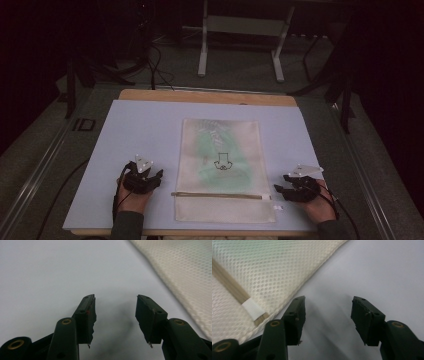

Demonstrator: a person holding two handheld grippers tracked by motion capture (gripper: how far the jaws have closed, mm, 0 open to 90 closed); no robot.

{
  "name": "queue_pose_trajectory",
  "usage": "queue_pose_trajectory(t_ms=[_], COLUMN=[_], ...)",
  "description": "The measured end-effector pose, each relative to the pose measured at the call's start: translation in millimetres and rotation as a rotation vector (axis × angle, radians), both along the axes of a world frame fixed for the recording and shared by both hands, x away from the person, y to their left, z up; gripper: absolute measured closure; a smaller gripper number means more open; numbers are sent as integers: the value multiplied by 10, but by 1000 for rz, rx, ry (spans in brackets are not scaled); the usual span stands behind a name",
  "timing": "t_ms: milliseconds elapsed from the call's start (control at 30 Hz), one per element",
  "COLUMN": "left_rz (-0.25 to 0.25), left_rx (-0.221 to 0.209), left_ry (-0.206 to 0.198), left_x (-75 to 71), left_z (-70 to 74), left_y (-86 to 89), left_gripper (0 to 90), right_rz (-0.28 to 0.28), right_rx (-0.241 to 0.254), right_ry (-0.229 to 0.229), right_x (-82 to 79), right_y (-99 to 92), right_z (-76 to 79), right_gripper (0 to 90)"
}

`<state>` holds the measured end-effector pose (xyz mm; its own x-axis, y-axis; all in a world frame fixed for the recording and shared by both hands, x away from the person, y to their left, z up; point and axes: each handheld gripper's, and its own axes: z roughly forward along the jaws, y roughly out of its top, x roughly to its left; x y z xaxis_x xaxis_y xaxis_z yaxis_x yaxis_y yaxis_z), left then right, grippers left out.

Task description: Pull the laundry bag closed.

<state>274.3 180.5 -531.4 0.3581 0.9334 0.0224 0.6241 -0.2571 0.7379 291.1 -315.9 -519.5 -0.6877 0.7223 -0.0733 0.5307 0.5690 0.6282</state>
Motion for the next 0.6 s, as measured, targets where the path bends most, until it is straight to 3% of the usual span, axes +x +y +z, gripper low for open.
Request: queue_pose_trajectory(t_ms=[300,600], left_rz=[-31,-57], left_rx=[-14,-16], left_ry=[3,5], left_x=[-2,-7], left_z=[10,16], left_y=[0,-12], left_gripper=[538,556], right_rz=[66,98], right_rx=[-34,-48], right_ry=[27,44], right_x=[-55,-97], right_y=[62,98], right_z=[40,66], right_gripper=[475,470])
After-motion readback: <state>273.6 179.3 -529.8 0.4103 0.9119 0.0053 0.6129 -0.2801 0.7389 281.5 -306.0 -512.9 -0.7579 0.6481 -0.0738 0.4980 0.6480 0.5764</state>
